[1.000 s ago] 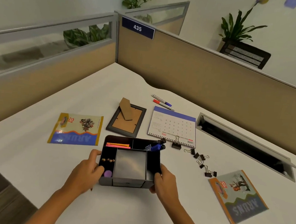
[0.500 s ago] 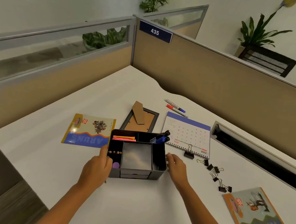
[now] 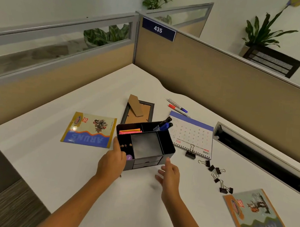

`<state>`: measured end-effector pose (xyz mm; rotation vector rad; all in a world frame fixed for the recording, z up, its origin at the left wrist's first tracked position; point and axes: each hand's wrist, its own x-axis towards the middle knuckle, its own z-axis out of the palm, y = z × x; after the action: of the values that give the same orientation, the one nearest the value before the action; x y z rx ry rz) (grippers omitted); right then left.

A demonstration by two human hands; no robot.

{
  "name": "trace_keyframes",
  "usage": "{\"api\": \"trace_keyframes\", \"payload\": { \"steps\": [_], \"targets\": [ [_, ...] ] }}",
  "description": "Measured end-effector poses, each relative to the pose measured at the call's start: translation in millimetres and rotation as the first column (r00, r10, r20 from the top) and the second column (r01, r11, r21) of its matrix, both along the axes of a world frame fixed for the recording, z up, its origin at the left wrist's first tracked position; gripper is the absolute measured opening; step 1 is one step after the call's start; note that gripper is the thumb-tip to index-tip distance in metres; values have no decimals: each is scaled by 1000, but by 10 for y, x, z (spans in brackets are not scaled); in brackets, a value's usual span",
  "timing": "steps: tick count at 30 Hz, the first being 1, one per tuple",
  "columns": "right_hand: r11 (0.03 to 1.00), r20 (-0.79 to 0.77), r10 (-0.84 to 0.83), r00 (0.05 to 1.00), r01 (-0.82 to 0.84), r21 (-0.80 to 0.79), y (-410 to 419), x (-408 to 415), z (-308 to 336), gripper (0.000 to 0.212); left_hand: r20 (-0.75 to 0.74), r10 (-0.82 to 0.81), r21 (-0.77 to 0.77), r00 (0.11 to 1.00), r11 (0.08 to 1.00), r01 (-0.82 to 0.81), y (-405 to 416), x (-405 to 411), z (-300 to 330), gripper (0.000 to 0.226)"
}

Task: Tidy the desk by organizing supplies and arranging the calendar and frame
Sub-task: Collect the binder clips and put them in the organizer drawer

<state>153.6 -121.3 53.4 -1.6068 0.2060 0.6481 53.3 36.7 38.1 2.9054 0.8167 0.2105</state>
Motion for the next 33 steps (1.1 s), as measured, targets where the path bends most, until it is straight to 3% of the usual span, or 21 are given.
{"api": "trace_keyframes", "payload": {
  "steps": [3,5,8,11,13,14,17,21,25,27,30,32,33],
  "targets": [
    [989,-144,114,983,-98,114,103,-66,70,48,30,79,-155,996,985,-73,42,43,-12,45],
    [976,-246,139,959,-91,197,178,-98,99,51,-23,25,-41,999,999,-26,52,43,23,42],
    [951,-383,93,919,32,307,261,-123,104,37,-80,-18,70,997,997,24,77,48,75,40],
    [904,-398,79,914,103,416,284,-127,57,15,-58,32,-50,998,998,-35,132,74,92,40],
    [876,-413,66,909,146,460,296,-134,16,15,-138,0,45,990,999,7,129,73,101,33],
    [870,-426,45,904,174,462,301,-140,5,13,-210,7,60,978,998,6,111,67,131,28],
    [866,-432,18,902,202,458,302,-169,38,43,-275,-14,88,961,995,40,112,57,130,22],
    [917,-447,9,895,170,360,217,-222,108,20,-301,6,102,954,994,26,102,66,138,26],
    [936,-442,-23,897,175,304,129,-297,91,16,-335,41,41,941,999,-29,140,39,176,28],
    [941,-440,-26,898,170,292,82,-326,95,18,-317,36,12,948,999,-33,184,55,108,31],
    [949,-435,-53,899,180,258,-37,-321,67,22,-254,19,-115,967,992,-50,124,87,90,61],
    [949,-431,-56,901,182,256,-126,-283,42,25,-274,28,-159,961,985,-73,72,135,90,51],
    [953,-427,-39,903,163,257,-147,-279,50,28,-163,60,-180,985,980,-90,53,113,82,40]
  ]
}}
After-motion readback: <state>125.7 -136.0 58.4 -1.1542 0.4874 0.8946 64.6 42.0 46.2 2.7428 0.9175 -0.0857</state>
